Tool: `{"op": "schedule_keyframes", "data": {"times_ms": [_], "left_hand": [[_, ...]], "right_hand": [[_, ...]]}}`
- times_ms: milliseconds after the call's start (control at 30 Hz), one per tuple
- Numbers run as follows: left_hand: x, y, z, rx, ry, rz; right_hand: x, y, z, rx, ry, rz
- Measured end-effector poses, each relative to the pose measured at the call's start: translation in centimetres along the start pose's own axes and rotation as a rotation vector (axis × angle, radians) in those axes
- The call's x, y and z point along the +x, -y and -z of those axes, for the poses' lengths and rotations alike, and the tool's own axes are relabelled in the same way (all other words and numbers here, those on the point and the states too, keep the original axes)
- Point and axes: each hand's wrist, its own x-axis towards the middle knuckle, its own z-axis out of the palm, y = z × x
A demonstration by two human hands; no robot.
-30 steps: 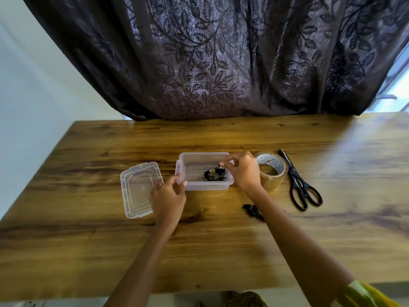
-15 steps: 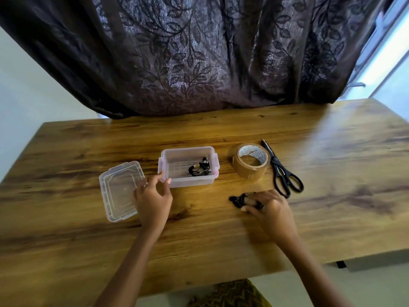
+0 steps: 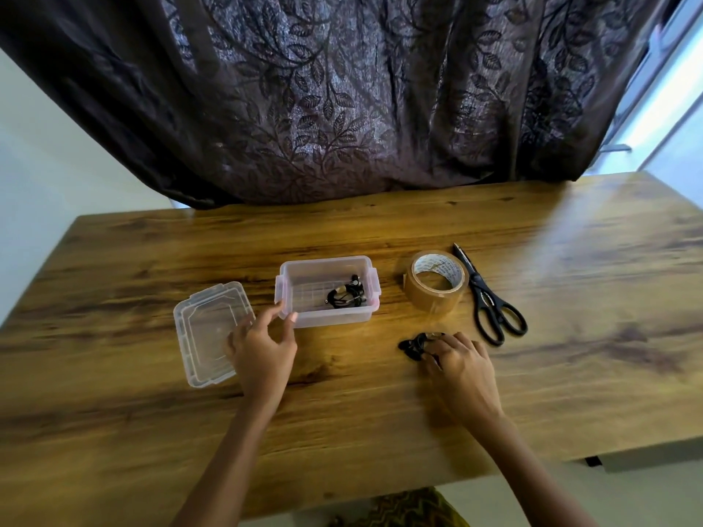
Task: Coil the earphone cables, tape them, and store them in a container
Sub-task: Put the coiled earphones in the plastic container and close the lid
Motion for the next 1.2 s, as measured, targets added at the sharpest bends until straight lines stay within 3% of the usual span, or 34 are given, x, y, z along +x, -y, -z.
{"op": "schedule_keyframes", "data": {"times_ms": [200, 433, 733, 867, 1200], "left_hand": [[0.2, 0.9, -0.5, 0.006, 0.016, 0.019], [0.7, 1.5, -0.5, 0.061, 0.054, 0.016], [0.8, 1.3, 0.1, 0.082, 0.074, 0.053], [0.8, 1.0, 0.2, 0.067, 0.077, 0.088], [0.8, 0.7, 0.5, 0.093, 0.079, 0.088]], "right_hand": [[1.9, 2.5, 2.5, 0.365, -0.113, -0.155], [6.3, 7.7, 4.0, 0.519, -0.183, 0.075], [12.5, 11.9, 0.6, 0.298, 0.059, 0.405], [13.2, 12.9, -0.4, 0.150, 0.244, 0.404], [14.8, 13.9, -1.9, 0.231, 0.537, 0.405]]}}
